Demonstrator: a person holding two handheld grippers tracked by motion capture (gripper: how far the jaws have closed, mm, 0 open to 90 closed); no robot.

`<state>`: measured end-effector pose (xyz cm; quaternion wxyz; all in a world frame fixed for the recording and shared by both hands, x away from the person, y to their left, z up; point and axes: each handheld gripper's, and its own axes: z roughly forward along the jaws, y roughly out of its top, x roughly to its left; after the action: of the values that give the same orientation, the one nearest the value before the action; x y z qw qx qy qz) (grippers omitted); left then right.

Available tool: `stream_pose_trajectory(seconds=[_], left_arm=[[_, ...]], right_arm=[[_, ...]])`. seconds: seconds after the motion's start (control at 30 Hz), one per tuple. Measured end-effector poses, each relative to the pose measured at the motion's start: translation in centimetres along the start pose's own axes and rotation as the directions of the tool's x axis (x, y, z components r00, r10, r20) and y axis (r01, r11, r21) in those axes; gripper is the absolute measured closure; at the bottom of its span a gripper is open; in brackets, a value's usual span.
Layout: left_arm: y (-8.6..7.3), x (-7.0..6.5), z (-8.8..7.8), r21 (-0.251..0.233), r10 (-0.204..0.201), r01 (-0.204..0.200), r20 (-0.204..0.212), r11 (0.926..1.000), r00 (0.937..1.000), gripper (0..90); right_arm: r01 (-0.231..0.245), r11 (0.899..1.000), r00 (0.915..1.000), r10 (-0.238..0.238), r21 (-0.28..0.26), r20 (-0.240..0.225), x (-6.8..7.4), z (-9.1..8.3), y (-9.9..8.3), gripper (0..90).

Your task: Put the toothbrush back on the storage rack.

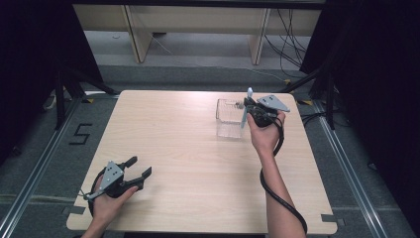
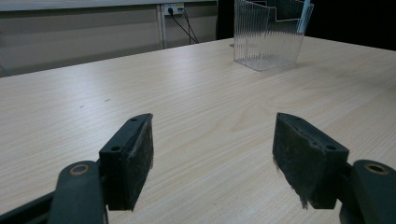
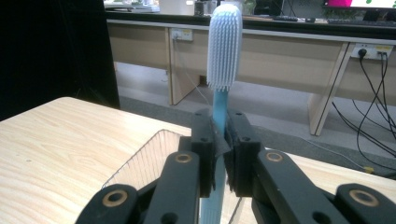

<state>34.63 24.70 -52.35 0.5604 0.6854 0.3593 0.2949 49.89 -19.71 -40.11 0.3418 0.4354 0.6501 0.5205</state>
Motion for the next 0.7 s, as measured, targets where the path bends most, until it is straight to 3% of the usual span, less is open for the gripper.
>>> stream_pose_trajectory(seconds=[0.1, 0.23, 0.27, 0.43, 0.47, 0.5, 0.63, 0.7], left_arm=[[0.0, 0.0, 0.0, 0.000, 0.004, -0.004, 0.000, 1.0000, 1.0000, 28.9], [0.0, 0.0, 0.0, 0.000, 0.000, 0.000, 0.000, 1.0000, 1.0000, 28.9], [0.0, 0.0, 0.0, 0.000, 0.000, 0.000, -0.001, 1.0000, 1.0000, 28.9], [0.0, 0.0, 0.0, 0.000, 0.004, -0.004, -0.001, 1.0000, 1.0000, 28.9], [0.0, 0.0, 0.0, 0.000, 0.004, -0.004, -0.001, 1.0000, 1.0000, 28.9], [0.0, 0.0, 0.0, 0.000, 0.003, -0.003, -0.001, 1.0000, 1.0000, 28.9], [0.0, 0.0, 0.0, 0.001, 0.002, -0.002, -0.001, 1.0000, 1.0000, 28.9], [0.0, 0.0, 0.0, 0.000, 0.001, -0.001, -0.001, 1.0000, 1.0000, 28.9]], right_arm=[[0.017, 1.000, 0.9998, -0.017, 0.001, 0.004, -0.1, 0.0, -0.1, 83.2], [0.002, 1.000, 1.0000, -0.002, 0.001, 0.000, 0.0, 0.1, -0.3, 83.2], [0.024, 1.000, 0.9997, -0.024, -0.003, -0.002, -0.1, 0.2, -0.4, 83.2], [0.006, 1.000, 1.0000, -0.006, 0.011, 0.003, 0.0, 0.1, -0.7, 83.1], [0.030, 1.000, 0.9995, -0.030, 0.010, 0.004, -0.2, 0.2, -0.8, 83.1], [0.001, 1.000, 1.0000, -0.001, 0.024, 0.008, 0.0, 0.1, -0.8, 83.1], [0.030, 0.999, 0.9995, -0.030, 0.017, 0.007, -0.1, 0.3, -1.1, 83.1], [0.014, 1.000, 0.9999, -0.014, 0.024, 0.006, 0.0, 0.3, -1.3, 83.1]])
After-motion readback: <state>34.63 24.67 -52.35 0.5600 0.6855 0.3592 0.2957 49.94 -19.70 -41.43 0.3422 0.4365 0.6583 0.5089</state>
